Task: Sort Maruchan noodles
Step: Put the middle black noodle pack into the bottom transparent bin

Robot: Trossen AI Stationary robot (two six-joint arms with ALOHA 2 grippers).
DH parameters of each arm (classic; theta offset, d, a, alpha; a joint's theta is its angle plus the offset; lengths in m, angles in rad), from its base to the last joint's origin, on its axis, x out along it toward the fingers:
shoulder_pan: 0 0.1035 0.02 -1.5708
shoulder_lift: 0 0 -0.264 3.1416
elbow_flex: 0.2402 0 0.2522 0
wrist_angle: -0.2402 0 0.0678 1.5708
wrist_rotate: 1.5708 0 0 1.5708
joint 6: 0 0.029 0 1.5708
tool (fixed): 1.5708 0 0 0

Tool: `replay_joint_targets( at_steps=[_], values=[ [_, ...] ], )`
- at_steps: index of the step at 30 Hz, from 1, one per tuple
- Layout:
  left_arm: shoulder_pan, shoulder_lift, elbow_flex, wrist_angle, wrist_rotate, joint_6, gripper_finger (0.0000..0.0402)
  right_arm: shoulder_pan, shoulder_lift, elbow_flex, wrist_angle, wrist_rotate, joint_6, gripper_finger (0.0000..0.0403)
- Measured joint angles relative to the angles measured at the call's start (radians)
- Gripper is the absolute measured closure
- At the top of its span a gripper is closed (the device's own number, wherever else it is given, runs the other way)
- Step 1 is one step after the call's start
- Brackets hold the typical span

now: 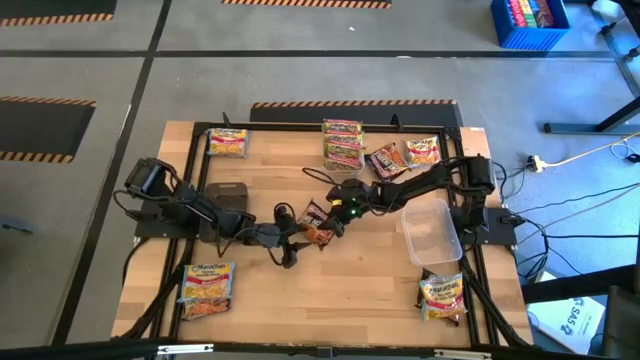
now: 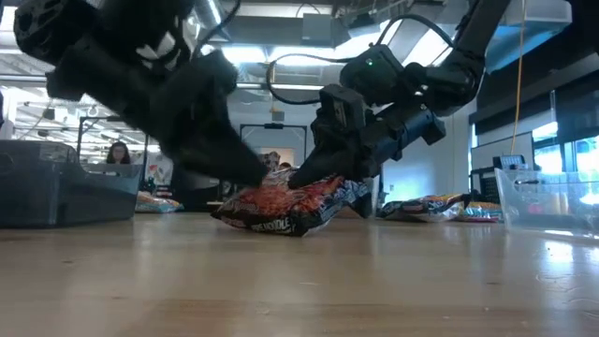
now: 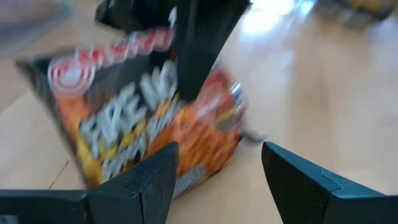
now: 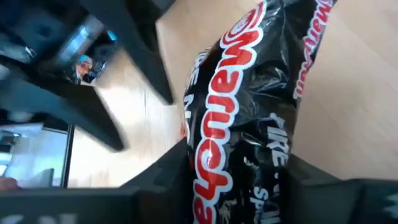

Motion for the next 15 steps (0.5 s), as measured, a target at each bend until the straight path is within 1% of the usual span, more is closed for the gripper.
replay_joint_targets(
  at_steps=[4,8,12,15],
  values=[
    [-0.001,-0.097,0.0,-0.081,0.039,-0.001,0.0175,-0.003,-0.021,0.0,-0.023,-0.036,-0.068,0.0297],
    [0.0,-0.209,0.0,-0.216,0.04,-0.022,0.0175,-0.004,-0.09,0.0,-0.11,-0.047,-0.158,0.0305],
    [0.0,-0.294,0.0,-0.293,0.04,-0.023,0.0175,-0.004,-0.199,-0.001,-0.282,-0.041,-0.266,0.0304],
    [0.0,-0.322,0.0,-0.304,0.04,-0.017,0.0175,-0.004,-0.301,-0.001,-0.443,-0.011,-0.347,0.0305]
  ],
)
